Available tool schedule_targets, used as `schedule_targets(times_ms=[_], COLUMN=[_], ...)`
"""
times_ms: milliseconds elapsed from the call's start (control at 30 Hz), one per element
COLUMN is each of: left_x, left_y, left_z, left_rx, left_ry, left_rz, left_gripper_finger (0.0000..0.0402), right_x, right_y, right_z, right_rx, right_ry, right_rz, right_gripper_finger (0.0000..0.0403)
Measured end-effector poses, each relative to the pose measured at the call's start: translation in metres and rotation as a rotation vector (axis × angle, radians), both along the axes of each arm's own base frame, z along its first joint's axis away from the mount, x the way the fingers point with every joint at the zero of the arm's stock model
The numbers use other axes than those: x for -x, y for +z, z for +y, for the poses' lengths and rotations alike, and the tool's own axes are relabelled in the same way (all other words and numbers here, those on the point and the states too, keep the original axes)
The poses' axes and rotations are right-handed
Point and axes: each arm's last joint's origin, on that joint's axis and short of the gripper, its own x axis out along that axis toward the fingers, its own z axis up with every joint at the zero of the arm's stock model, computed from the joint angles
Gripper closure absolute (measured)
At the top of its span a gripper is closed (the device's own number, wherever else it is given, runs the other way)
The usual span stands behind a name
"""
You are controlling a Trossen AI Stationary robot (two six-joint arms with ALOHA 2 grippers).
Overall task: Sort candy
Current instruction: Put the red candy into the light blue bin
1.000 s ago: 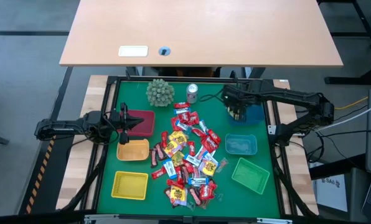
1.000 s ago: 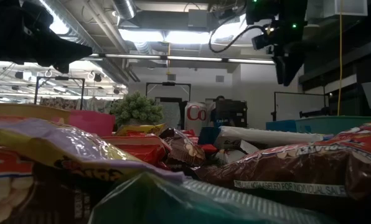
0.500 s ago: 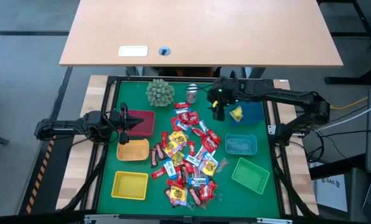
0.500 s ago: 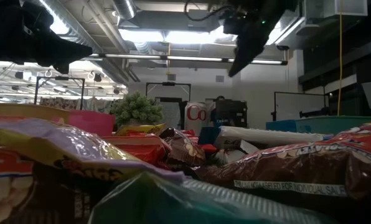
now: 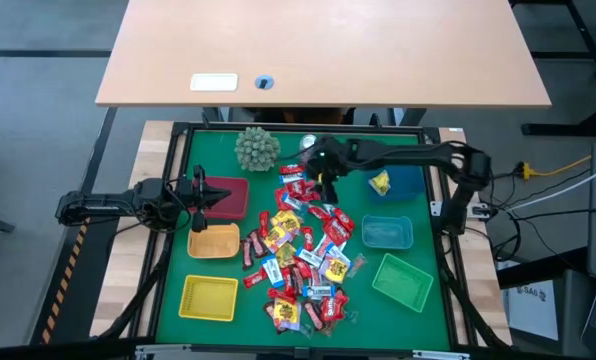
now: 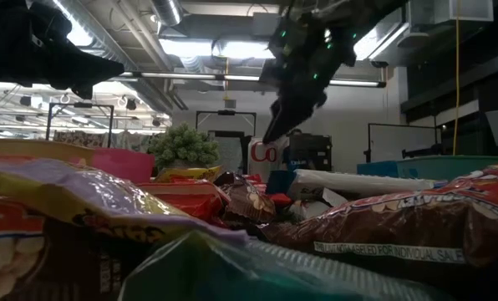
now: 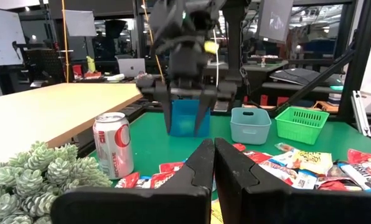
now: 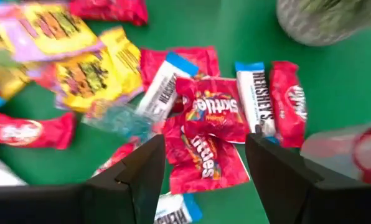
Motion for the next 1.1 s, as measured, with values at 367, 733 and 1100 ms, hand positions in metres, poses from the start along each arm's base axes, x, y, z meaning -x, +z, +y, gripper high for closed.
schedule_targets(times_ms=[367,733,1100], left_x=[0.000,0.000,0.000], left_y=[0.000,0.000,0.000], left_z=[0.000,0.000,0.000], left_rx=[-0.003,-0.003,-0.003], left_ry=[0.000,0.000,0.001], left_rz=[0.001,0.001,0.001], left_gripper_finger=[0.0400,0.0400,0.0400], right_x=[-0.019,-0.034,-0.034], right_y=[-0.050,-0.065,-0.061], right_z=[0.009,0.025,0.024], right_rx=[0.013,0.161,0.169], right_ry=[0.131,0.105,0.098], right_rz=[0.073,0.066,0.055], right_gripper_finger=[0.0182,0.0182,0.0182])
